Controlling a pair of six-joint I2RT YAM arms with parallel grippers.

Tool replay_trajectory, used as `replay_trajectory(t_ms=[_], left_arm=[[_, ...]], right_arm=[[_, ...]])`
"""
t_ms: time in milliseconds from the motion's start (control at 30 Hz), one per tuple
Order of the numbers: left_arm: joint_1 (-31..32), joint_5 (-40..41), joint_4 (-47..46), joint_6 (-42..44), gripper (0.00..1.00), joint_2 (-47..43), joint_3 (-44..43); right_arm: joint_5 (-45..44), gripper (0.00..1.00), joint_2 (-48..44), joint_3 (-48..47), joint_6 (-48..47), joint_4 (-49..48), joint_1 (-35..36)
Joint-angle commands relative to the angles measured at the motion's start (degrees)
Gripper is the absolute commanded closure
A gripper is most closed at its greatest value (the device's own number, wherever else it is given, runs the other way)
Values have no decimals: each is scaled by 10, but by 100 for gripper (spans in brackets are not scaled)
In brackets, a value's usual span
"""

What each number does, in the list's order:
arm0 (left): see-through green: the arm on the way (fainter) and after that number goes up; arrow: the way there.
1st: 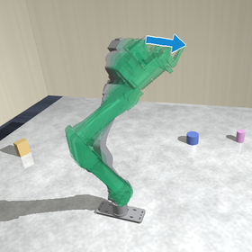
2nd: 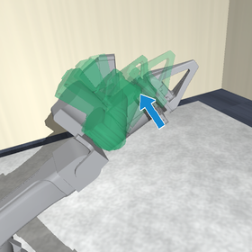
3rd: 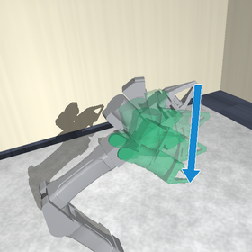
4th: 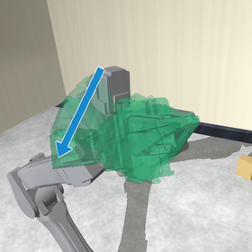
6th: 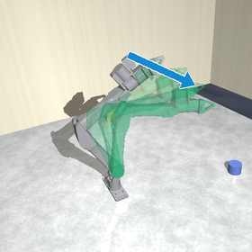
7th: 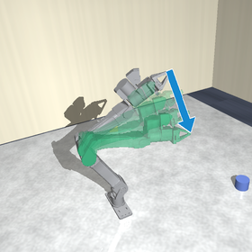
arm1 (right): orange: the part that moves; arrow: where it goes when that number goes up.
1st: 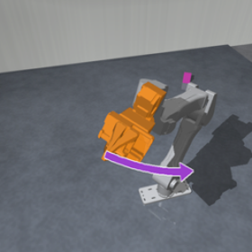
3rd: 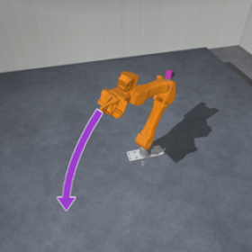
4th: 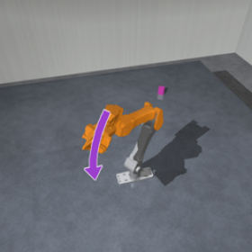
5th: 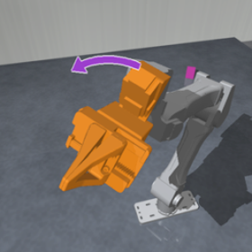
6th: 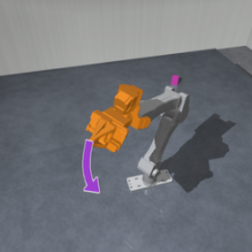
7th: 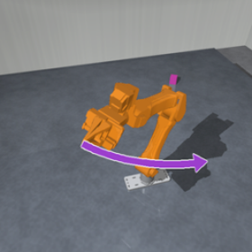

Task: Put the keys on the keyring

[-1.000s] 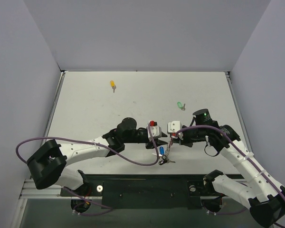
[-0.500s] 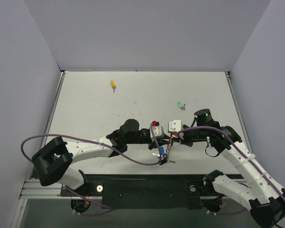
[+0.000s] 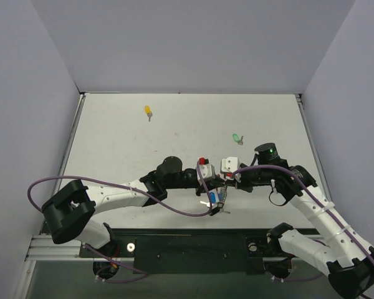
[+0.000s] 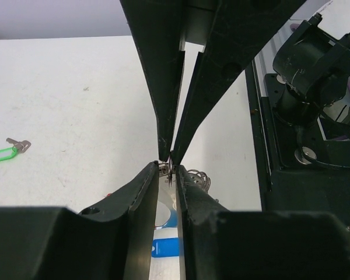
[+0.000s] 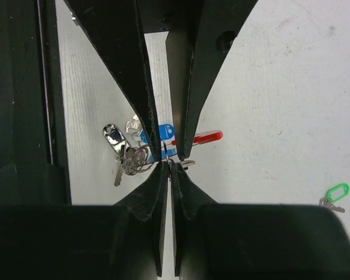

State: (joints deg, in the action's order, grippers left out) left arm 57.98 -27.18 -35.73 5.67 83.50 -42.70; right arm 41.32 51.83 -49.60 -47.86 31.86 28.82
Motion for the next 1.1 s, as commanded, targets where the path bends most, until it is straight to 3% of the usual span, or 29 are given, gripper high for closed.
replay_trajectory(t_ms=[0,33,67,267,300,333,367,400,500,567,633,733,933,1067], left_arm=[[1,5,-24,2,81,-5,-20],[1,0,-15,5,86,-4,-22],[0,0,-9,10,98,-2,-23],[-13,-9,0,29,100,-9,-2],[-16,-9,-19,28,100,-14,6],[-24,-13,-32,21,100,-25,24],[-29,-17,-72,14,100,-32,37],[-43,-34,-100,0,100,-46,65],[-82,-75,-266,-43,100,-61,124],[-110,-110,-366,-104,100,-55,154],[-131,-139,-453,-169,100,-39,165],[-140,-162,-573,-247,100,-7,168],[-140,-204,-582,-291,100,7,140],[-144,-213,-569,-285,100,-11,140]], right_arm=[[12,100,-9,-1,8,-18,-4],[12,100,-9,-1,9,-18,-4],[13,100,-9,-1,11,-20,-4],[38,98,-13,6,35,-36,-10],[44,92,-16,8,45,-52,-13],[59,77,-18,14,78,-63,-24],[67,72,-22,18,92,-80,-30],[94,57,-28,24,107,-86,-46],[175,46,-45,63,114,-128,-73],[230,46,-58,100,119,-197,-82],[261,46,-60,134,182,-301,-81],[255,46,-49,152,202,-373,-57],[231,50,-36,156,235,-456,-30],[228,54,-39,162,237,-440,-31]])
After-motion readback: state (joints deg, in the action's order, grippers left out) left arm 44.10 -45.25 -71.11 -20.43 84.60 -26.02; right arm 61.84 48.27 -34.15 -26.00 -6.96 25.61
